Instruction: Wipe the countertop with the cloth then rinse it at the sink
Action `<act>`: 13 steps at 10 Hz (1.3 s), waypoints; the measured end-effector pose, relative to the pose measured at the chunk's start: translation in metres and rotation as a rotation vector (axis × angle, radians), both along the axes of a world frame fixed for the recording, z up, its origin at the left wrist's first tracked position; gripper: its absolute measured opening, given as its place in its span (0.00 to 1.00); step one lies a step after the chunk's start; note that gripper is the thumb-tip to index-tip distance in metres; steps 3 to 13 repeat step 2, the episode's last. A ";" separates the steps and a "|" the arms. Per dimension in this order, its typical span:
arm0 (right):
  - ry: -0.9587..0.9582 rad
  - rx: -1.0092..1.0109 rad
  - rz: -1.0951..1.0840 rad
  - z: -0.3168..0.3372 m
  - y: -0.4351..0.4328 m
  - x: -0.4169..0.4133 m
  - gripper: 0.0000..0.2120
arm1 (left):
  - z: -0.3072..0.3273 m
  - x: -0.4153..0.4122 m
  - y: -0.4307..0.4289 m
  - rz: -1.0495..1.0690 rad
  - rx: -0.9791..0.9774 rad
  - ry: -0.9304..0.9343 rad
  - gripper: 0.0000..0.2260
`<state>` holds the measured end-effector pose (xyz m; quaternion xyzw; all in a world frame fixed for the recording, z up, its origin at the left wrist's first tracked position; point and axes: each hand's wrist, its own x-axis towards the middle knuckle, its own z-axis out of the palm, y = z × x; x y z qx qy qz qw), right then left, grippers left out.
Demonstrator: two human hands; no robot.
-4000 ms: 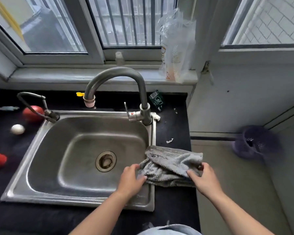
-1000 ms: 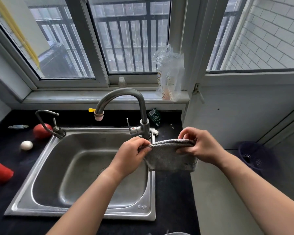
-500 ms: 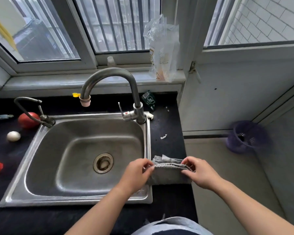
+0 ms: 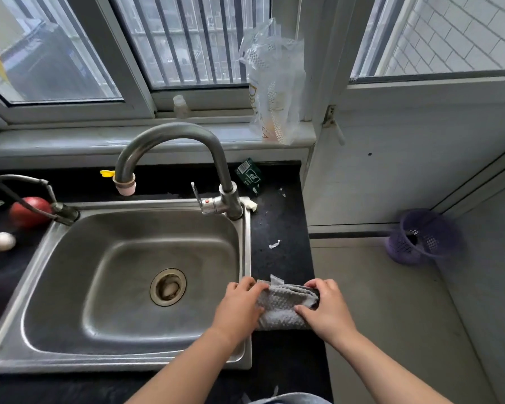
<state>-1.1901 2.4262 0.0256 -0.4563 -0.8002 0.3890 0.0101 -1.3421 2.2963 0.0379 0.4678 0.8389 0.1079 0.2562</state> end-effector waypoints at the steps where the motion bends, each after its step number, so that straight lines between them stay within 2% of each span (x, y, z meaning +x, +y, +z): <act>1: 0.005 -0.024 0.014 0.000 -0.001 0.000 0.21 | 0.003 -0.001 0.000 -0.013 -0.027 0.022 0.21; 2: -0.026 -0.052 -0.003 0.004 -0.002 0.005 0.25 | 0.008 0.003 -0.007 -0.053 -0.017 0.061 0.23; 13: -0.026 -0.052 -0.003 0.004 -0.002 0.005 0.25 | 0.008 0.003 -0.007 -0.053 -0.017 0.061 0.23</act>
